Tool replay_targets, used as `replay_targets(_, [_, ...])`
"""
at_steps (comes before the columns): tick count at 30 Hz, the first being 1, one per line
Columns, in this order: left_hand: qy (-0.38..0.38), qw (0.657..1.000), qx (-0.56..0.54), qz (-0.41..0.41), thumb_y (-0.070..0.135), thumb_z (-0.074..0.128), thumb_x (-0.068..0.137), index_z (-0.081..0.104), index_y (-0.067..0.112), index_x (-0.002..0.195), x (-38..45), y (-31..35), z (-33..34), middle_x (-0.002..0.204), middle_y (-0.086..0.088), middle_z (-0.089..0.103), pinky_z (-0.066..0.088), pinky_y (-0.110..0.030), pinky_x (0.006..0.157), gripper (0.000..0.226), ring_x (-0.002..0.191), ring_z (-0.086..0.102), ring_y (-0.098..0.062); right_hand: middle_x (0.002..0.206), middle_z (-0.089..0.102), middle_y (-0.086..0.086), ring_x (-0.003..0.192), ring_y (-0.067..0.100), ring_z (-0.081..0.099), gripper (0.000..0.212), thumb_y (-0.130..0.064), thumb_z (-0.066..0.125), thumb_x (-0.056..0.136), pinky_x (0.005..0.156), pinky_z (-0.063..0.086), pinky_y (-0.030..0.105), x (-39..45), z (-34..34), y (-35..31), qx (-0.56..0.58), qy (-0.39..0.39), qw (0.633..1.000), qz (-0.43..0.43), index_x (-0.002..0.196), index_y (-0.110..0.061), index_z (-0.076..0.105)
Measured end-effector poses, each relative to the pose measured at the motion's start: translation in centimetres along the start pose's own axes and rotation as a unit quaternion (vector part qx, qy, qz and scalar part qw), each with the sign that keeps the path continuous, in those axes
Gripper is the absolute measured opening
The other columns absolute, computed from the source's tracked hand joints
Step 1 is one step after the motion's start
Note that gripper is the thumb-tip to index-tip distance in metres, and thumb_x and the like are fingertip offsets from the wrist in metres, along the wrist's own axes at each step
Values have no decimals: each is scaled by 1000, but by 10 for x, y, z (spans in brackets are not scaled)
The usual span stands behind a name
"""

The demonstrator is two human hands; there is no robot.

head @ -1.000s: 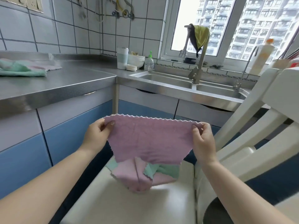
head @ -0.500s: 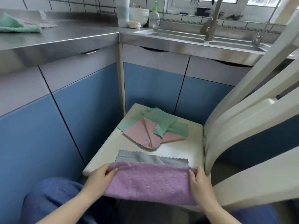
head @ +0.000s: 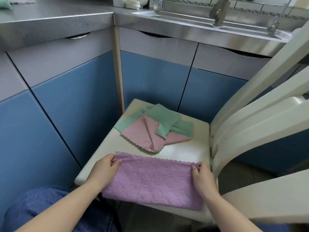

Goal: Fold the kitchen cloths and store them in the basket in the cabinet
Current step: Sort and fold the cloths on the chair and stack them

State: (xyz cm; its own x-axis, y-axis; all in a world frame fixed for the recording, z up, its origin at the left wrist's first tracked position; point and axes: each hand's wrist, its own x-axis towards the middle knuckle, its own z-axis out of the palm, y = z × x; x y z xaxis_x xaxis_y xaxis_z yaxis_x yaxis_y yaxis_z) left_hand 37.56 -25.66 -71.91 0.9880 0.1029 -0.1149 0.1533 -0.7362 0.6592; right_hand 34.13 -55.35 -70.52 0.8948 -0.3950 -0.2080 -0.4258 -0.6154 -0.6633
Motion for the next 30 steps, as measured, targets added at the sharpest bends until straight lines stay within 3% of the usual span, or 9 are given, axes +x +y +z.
replay_targets(4, [2, 1000, 19, -12, 31, 55, 92, 47, 23, 68, 7, 0, 3, 69, 7, 57, 34, -24, 53, 27, 66, 53, -12, 94, 56, 6, 83, 24, 48, 13, -23, 42, 98, 66, 30, 31, 8, 3, 1, -14, -4, 1000, 10, 98, -11, 49])
replay_targets(8, [-13, 999, 25, -25, 29, 55, 92, 50, 17, 69, 12, -2, 4, 70, 5, 60, 36, -23, 55, 26, 68, 54, -13, 105, 62, 9, 98, 29, 55, 19, -22, 45, 96, 68, 31, 28, 10, 5, 2, -21, -1, 1000, 11, 106, -9, 53])
replay_targets(13, [-15, 999, 30, -35, 27, 54, 91, 55, 5, 76, 11, 0, 3, 70, -3, 61, 37, -26, 57, 27, 68, 55, -19, 103, 61, 7, 84, 19, 46, 20, -22, 46, 96, 67, 30, 27, 8, 3, 1, -13, 1, 1000, 14, 107, -8, 55])
replay_targets(17, [-7, 999, 31, -29, 27, 55, 91, 55, 9, 76, 9, 0, 5, 71, -1, 61, 36, -28, 56, 24, 68, 55, -18, 104, 61, 7, 84, 18, 46, 20, -23, 47, 96, 68, 30, 27, 10, 5, 2, -5, -6, 1000, 18, 107, -9, 55])
replay_targets(23, [-47, 996, -10, -79, 31, 55, 90, 54, 16, 102, 14, 0, -4, 84, 3, 61, 45, -30, 66, 18, 80, 59, -19, 103, 61, 5, 82, 19, 51, 30, -28, 49, 95, 63, 37, 28, 4, -3, 0, 23, -13, 999, 27, 121, -13, 46])
replay_targets(25, [-16, 996, -17, -89, 35, 55, 90, 51, 22, 110, 11, 1, -13, 92, 5, 60, 44, -29, 66, 24, 81, 58, -16, 120, 55, 5, 101, 21, 55, 42, -28, 53, 93, 79, 46, 31, -3, -5, 2, 21, -13, 1000, -5, 131, -14, 42])
replay_targets(27, [54, 997, 24, -45, 33, 57, 89, 54, 21, 116, 5, 4, -15, 105, 3, 58, 44, -32, 76, 30, 89, 55, -17, 137, 43, 8, 123, 22, 45, 48, -26, 55, 92, 102, 37, 34, -11, -4, 3, -20, 8, 998, -56, 136, -13, 41])
replay_targets(30, [62, 990, 70, 105, 24, 58, 89, 61, 18, 118, -14, 24, 4, 117, 0, 57, 38, -31, 94, 30, 107, 52, -19, 146, 35, 6, 136, 20, 31, 45, -24, 51, 94, 112, 23, 31, -24, 11, 1, -79, 1, 990, -118, 137, -13, 45])
